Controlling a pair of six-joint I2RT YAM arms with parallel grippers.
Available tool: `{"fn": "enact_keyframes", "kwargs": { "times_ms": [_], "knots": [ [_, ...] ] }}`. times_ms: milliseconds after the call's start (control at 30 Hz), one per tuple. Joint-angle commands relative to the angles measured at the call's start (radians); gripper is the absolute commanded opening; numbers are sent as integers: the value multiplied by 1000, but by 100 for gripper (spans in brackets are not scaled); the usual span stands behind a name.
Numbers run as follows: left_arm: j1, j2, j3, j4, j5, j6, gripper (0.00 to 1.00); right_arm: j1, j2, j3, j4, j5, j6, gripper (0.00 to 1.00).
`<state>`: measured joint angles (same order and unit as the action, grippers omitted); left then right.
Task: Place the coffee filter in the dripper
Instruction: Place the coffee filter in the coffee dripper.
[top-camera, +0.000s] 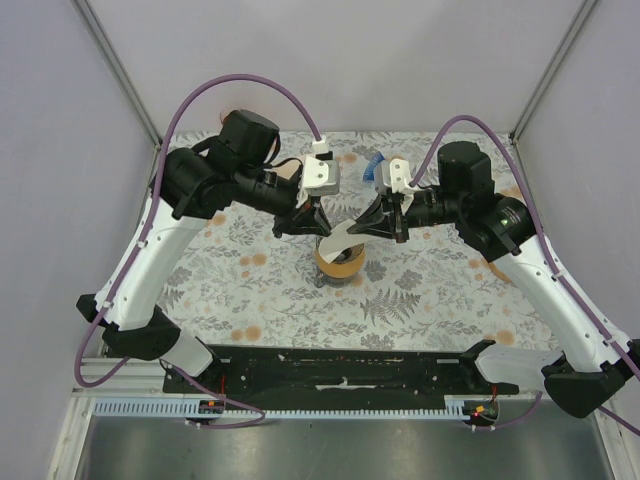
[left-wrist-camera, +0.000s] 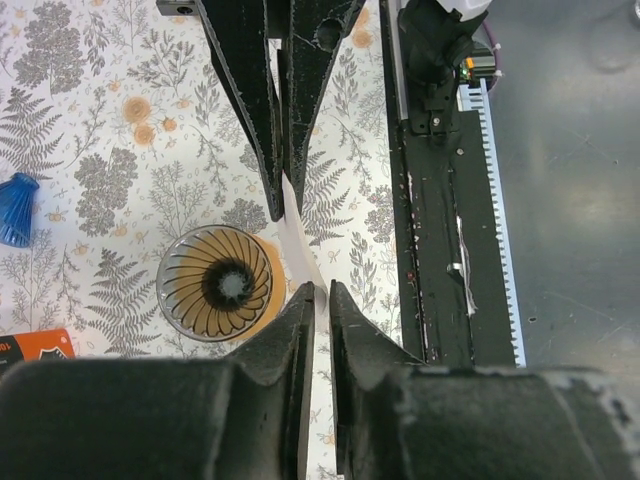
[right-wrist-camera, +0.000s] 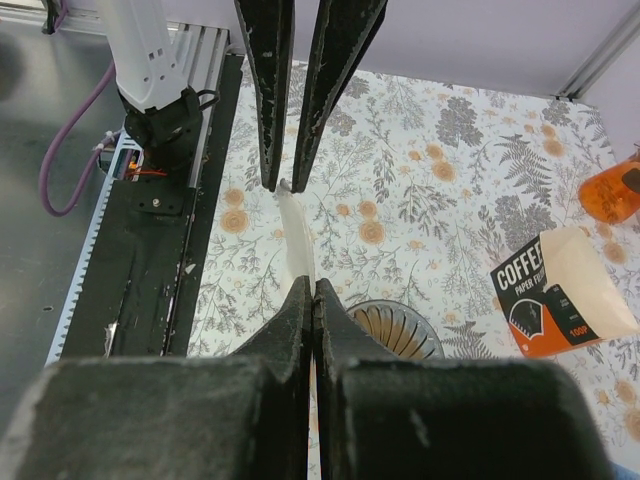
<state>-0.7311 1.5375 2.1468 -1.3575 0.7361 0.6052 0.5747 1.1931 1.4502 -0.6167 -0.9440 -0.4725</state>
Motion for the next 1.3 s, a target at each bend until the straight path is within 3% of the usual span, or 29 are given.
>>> {"fn": "enact_keyframes", "kwargs": {
  "times_ms": [0, 167, 567, 1267],
  "knots": [
    [-5, -14, -18, -115, 26, 22, 15, -1, 2, 39, 3, 7, 17, 0],
    [-5, -11, -22, -92, -6, 5, 4, -1, -3, 36, 2, 4, 17, 0],
    [-4, -16, 32, -88, -127, 15, 8, -1, -9, 32, -12, -6, 6, 0],
    [-5, -14, -18, -72, -96, 19, 8, -1, -6, 42, -14, -15, 12, 0]
  ]
}}
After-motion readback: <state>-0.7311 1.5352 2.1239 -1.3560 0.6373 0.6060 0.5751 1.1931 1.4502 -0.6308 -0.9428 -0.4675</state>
